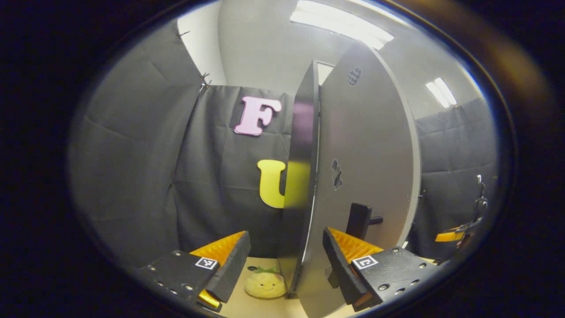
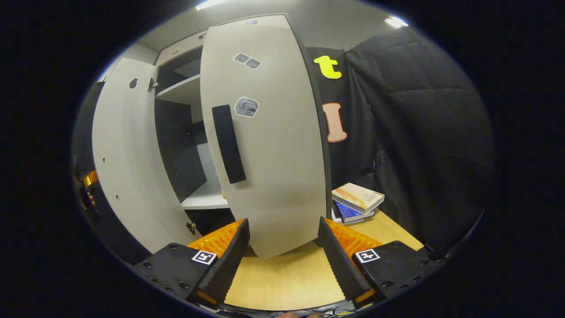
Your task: Grab one shoe with the right hand and put it into the shoe cabinet, grab the other shoe with the left hand and put it into the shoe cabinet; then close the right door with the right hand and the left door with the left hand.
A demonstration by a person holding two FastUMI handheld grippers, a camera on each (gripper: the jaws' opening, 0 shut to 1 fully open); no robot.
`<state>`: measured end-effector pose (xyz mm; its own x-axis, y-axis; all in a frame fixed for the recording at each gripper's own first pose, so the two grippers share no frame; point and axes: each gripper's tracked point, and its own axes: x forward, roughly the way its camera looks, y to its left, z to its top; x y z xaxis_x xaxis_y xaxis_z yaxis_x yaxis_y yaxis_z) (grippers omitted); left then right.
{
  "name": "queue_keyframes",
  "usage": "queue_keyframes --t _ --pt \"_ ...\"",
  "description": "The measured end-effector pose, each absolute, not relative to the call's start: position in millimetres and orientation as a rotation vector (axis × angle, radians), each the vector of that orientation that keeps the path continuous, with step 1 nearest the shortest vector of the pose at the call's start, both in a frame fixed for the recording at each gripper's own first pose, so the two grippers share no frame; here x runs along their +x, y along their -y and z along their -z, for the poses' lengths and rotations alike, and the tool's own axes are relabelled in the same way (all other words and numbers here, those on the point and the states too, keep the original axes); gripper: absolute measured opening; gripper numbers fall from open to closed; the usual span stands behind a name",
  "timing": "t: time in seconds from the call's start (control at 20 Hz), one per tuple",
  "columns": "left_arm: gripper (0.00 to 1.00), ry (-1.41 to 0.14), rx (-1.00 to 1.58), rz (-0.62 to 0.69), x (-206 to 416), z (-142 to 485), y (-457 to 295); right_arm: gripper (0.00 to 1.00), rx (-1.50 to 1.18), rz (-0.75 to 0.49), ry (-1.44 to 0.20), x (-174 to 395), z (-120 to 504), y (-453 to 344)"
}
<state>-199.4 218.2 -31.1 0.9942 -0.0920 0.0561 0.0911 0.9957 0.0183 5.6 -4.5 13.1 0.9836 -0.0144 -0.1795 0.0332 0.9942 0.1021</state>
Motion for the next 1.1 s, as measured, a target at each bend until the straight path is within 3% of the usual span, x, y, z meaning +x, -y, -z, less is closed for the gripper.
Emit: queue_keyframes --t 0.05,0.15,0.2,0.25,0.3,0.4,0.5,0.6,0.65,0.95,1.0,1.1 --pt "0.99 0.046 0.015 0.096 -199 32 -216 0.98 0.096 0.026 -0.177 7 -12 6" --pt "0.99 0.013 -0.013 0.114 -198 38 -209 0.98 0.072 0.024 -0.175 11 -12 12" --pt "0.94 0.002 -0.027 0.127 -195 39 -199 0.92 0.06 0.017 -0.181 13 -11 14" --pt "0.94 -0.004 -0.036 0.138 -192 39 -188 0.98 0.051 0.009 -0.183 16 -11 16" --pt "0.99 -0.009 -0.042 0.146 -190 39 -177 0.98 0.048 0.0 -0.183 18 -12 18" --pt "0.99 -0.013 -0.048 0.142 -190 42 -157 0.98 0.05 -0.019 -0.177 23 -15 23" --pt "0.99 -0.016 -0.049 0.115 -188 43 -137 0.98 0.05 -0.029 -0.174 27 -18 36" --pt "0.89 -0.02 -0.053 0.085 -185 46 -119 0.98 0.055 -0.034 -0.177 31 -19 53" --pt "0.94 -0.021 -0.06 0.074 -183 47 -109 0.98 0.059 -0.038 -0.175 33 -21 61" --pt "0.97 -0.026 -0.089 -0.017 -160 57 -46 0.98 0.015 -0.073 -0.146 37 -25 112" --pt "0.99 -0.02 -0.074 -0.044 -163 59 -38 0.93 0.02 -0.081 -0.137 37 -26 118" --pt "0.99 0.01 -0.058 -0.083 -174 55 -21 0.98 0.027 -0.094 -0.121 40 -31 130"
